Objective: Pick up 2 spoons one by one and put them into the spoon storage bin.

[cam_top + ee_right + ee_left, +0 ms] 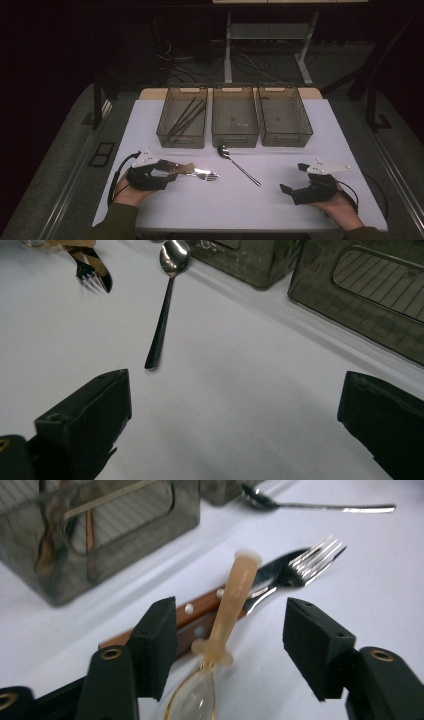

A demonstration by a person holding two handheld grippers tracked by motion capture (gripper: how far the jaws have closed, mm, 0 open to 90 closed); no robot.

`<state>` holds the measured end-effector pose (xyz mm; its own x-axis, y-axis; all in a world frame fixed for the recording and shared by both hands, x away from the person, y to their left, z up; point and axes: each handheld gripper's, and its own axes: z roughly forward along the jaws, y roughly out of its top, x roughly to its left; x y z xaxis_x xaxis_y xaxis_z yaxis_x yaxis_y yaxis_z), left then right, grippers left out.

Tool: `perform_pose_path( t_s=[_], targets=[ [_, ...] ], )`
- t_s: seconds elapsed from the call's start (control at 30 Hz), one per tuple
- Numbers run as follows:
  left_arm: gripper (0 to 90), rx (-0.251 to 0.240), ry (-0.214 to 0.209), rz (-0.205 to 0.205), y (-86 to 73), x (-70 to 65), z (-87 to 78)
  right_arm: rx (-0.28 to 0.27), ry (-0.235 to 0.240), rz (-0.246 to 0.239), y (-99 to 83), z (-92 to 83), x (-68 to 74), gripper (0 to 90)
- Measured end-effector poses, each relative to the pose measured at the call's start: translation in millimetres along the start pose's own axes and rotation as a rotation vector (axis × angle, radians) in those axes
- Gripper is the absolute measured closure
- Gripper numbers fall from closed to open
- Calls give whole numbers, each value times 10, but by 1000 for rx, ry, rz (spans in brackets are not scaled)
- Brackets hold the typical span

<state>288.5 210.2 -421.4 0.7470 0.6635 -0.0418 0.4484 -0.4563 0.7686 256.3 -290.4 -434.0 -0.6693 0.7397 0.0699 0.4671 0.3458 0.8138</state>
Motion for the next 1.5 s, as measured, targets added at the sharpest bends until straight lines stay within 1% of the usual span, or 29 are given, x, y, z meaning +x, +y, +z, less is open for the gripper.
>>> perform_pose_path(
  t_s=[0.03, 0.07, 0.13, 0.17, 0.23, 0.27, 0.47, 0.57, 0.63, 0.8, 0.9, 1.03, 1.1, 1.17, 1.2, 1.3, 1.4, 1.5],
  targets=[
    [411, 10, -1, 3, -15, 22, 2, 1, -1, 0, 0, 3, 1, 10],
    [423, 10, 1, -6, -23, 27, 5, 1, -1, -1, 1, 5, 1, 10],
    [441, 13, 3, -7, -33, 50, 4, 2, -2, -1, 1, 7, 2, 10],
    [449, 8, 7, -10, -32, 56, 0, 4, -2, -1, -1, 8, 3, 9],
    [469, -3, 2, -12, -26, 70, 6, 2, -2, -5, -2, 7, 3, 10],
    [473, 3, 2, -8, -23, 77, 12, 3, -2, -2, -2, 5, 6, 9],
    [525, 17, -30, -8, -22, 93, 91, 4, 1, -4, -5, 4, 2, 9],
    [541, 26, -38, 3, -14, 89, 109, 2, 1, -5, -3, 6, 1, 10],
    [556, 21, -45, -1, -10, 86, 125, 4, 1, -4, -1, 11, 9, 10],
    [602, 10, -60, 12, 16, 97, 179, 6, 1, -4, -2, 14, 8, 9],
    [609, 4, -70, 26, 54, 99, 228, 5, 0, -4, -2, 15, 2, 9],
    [613, -12, -89, 29, 124, 73, 290, 6, 0, -4, -2, 18, 5, 9],
    [613, -9, -97, 34, 153, 56, 324, 6, 0, -5, -2, 19, 0, 10],
    [612, -14, -120, 23, 181, 51, 347, 5, 0, -5, -2, 19, -2, 10],
    [612, -16, -124, 19, 196, 44, 360, 7, 0, -4, -2, 19, -2, 9],
    [612, -15, -127, 24, 228, 27, 395, 8, 0, -3, -2, 21, -1, 10],
    [611, 1, -125, 33, 247, 25, 441, 8, 0, -3, -2, 21, -2, 9],
    [610, 5, -126, 35, 258, 28, 473, 8, -1, -2, -2, 22, -4, 10]
  ],
)
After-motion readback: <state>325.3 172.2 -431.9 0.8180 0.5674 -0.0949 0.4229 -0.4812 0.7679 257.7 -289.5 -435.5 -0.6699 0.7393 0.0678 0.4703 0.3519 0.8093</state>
